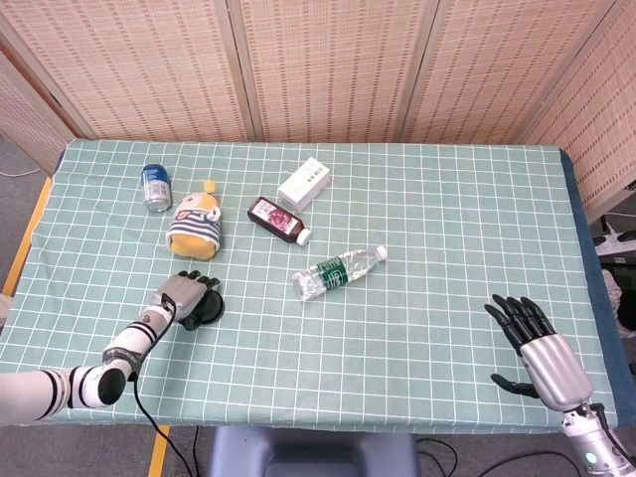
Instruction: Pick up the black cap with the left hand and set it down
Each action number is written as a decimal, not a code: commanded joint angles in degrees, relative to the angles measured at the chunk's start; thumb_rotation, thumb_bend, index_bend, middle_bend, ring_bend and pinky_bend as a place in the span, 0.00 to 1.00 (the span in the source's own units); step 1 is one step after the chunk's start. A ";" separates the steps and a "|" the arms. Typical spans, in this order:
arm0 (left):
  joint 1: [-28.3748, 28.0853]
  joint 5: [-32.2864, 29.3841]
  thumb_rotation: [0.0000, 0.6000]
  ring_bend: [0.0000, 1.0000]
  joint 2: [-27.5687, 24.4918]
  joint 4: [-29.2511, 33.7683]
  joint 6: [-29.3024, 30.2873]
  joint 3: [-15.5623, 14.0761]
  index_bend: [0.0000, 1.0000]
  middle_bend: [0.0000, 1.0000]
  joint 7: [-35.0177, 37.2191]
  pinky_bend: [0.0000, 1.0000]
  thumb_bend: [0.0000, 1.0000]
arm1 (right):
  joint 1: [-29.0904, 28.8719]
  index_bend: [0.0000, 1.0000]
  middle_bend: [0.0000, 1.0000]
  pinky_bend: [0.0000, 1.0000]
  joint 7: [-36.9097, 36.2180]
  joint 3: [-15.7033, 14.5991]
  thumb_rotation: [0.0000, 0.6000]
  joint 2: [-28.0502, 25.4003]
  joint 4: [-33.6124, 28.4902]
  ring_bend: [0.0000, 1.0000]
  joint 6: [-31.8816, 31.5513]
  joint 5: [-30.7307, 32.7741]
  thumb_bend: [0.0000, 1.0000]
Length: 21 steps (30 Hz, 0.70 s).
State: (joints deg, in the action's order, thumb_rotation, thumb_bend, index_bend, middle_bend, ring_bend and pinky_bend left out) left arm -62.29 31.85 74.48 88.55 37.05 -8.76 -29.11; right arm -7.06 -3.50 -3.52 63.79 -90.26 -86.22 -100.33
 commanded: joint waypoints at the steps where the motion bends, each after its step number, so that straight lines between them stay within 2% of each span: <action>1: -0.35 -0.75 1.00 0.13 -0.01 0.06 0.42 -0.44 0.18 0.21 -0.32 0.19 0.35 | 0.04 0.00 0.00 0.00 0.01 -0.01 1.00 0.01 -0.01 0.00 -0.04 -0.01 0.00; 5: -0.76 -1.84 1.00 0.24 -0.21 0.68 1.54 -1.54 0.27 0.26 -1.61 0.22 0.35 | 0.03 0.00 0.00 0.00 -0.06 -0.11 1.00 -0.06 -0.13 0.00 0.04 -0.12 0.00; 9: -1.26 -3.17 1.00 0.27 -0.60 1.86 2.03 -2.59 0.35 0.32 -2.71 0.23 0.34 | 0.17 0.00 0.00 0.00 -0.27 -0.15 1.00 -0.26 -0.31 0.00 -0.38 -0.35 0.00; 14: -1.84 -4.05 1.00 0.33 -0.96 3.01 2.63 -3.46 0.59 0.49 -3.80 0.27 0.35 | 0.30 0.00 0.00 0.00 -0.38 -0.29 1.00 -0.43 -0.45 0.00 -0.62 -0.62 0.00; 16: -1.90 -4.04 1.00 0.36 -0.94 3.34 3.18 -3.65 0.65 0.54 -4.14 0.28 0.35 | 0.36 0.00 0.00 0.00 -0.40 -0.33 1.00 -0.48 -0.50 0.00 -0.78 -0.77 0.00; 21: 0.36 -0.37 1.00 0.50 -0.71 3.69 6.10 -1.99 0.82 0.72 -1.47 0.36 0.44 | 0.50 0.00 0.00 0.00 -0.58 -0.28 1.00 -0.64 -0.60 0.00 -1.08 -0.77 0.00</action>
State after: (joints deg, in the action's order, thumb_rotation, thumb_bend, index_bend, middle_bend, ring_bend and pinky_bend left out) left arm -63.10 29.64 73.69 92.06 41.80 -11.60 -31.93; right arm -6.57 -4.08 -3.81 63.16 -90.86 -87.29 -101.10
